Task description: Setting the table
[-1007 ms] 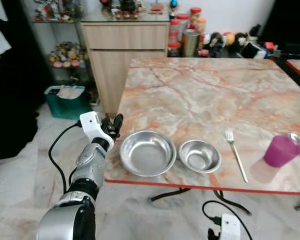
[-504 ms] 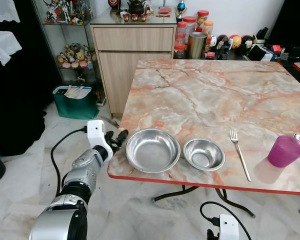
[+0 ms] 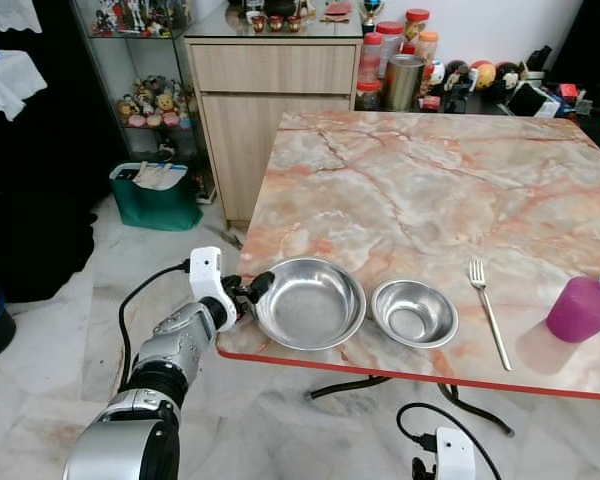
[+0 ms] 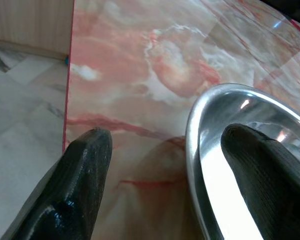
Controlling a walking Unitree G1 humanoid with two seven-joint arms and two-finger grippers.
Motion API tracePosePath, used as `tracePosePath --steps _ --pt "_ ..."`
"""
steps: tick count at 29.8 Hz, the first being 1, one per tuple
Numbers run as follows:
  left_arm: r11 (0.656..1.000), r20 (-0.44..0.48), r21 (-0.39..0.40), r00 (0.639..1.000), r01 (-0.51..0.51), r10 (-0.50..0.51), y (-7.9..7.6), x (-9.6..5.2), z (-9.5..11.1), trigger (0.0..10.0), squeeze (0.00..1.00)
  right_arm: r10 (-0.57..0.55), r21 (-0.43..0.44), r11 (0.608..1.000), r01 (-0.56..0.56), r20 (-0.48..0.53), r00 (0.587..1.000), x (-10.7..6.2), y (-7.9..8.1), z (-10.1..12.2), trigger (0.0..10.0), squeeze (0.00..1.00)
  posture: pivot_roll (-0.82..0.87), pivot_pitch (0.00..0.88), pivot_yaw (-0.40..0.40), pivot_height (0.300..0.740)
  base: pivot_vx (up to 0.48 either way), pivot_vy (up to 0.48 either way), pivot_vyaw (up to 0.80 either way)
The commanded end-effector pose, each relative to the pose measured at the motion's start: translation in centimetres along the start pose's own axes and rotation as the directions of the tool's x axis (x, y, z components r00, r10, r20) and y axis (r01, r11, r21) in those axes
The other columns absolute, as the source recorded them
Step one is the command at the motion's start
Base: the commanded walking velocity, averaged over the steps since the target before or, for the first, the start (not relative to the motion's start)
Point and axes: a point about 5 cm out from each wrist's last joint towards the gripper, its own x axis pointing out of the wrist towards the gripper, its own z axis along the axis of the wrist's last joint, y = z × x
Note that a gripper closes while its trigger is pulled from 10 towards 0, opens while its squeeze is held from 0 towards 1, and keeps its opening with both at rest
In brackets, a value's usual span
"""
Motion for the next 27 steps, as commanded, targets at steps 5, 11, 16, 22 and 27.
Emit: tracePosePath --steps 5,11,16,22,27 --pt "0.998 -0.061 0.046 0.997 0.046 -0.044 -0.48 0.02 -0.21 10.0 0.0 0.006 -0.001 1.0 -0.006 -0.004 1.0 0.0 0.1 -0.05 10.0 0.0 0.01 0.0 -0.009 0.736 0.0 0.0 0.0" --pt "0.996 -0.088 0.068 0.995 0.057 -0.051 -0.68 0.08 -0.3 10.0 0.0 0.003 0.0 1.0 -0.003 -0.002 1.0 0.01 0.06 0.02 10.0 0.0 0.01 0.0 -0.007 0.736 0.0 0.0 0.0" --pt "0.996 -0.094 0.077 0.995 0.048 -0.04 -0.68 0.1 -0.34 8.9 0.0 0.002 0.001 1.0 -0.002 -0.002 1.0 0.01 0.04 0.03 10.0 0.0 0.01 0.0 -0.007 0.736 0.0 0.0 0.0" --pt "0.996 -0.103 0.081 0.994 0.041 -0.032 -0.66 0.07 -0.43 0.0 0.0 0.004 0.001 1.0 -0.004 -0.003 1.0 0.01 0.06 0.02 10.0 0.0 0.01 0.0 -0.007 0.736 0.0 0.0 0.0" --pt "0.995 -0.107 0.089 0.994 0.038 -0.028 -0.62 0.07 -0.44 0.0 0.0 0.005 0.003 1.0 -0.005 -0.002 1.0 0.02 0.09 0.05 10.0 0.0 0.01 0.0 -0.006 0.736 0.0 0.0 0.0"
